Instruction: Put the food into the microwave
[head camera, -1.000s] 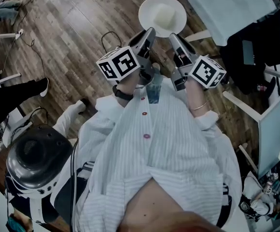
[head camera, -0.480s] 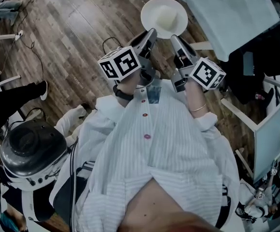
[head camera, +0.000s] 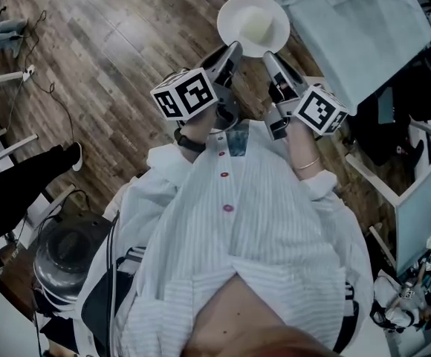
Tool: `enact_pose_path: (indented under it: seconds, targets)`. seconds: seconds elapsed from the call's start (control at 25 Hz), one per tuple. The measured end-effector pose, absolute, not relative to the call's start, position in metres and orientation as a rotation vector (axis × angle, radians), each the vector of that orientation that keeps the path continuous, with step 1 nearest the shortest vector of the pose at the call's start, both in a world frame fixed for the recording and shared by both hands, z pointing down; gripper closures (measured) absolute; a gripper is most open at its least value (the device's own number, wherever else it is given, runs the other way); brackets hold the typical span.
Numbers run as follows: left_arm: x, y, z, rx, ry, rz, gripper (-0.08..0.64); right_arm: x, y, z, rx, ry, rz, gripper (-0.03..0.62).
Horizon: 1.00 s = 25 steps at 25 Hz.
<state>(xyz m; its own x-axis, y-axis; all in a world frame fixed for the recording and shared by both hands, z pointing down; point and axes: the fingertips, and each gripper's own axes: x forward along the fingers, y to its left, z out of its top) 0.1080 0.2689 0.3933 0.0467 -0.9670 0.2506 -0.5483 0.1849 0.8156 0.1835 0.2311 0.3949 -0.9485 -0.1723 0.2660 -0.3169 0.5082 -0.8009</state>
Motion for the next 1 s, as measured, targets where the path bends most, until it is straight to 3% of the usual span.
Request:
enact_pose_path:
  seconds: [0.56, 1.0]
  targets:
    - [0.012, 0.224, 0.394, 1.530, -1.591, -0.593, 0.489, 0.090, 0.190, 0.399, 0.490, -2.617, 1.438, 0.518]
    - [-0.011, 0.231, 0.412, 1.475, -1.594, -0.589, 0.489, 0.067, 0.195, 0.415, 0.473, -2.563, 1.469, 0.518]
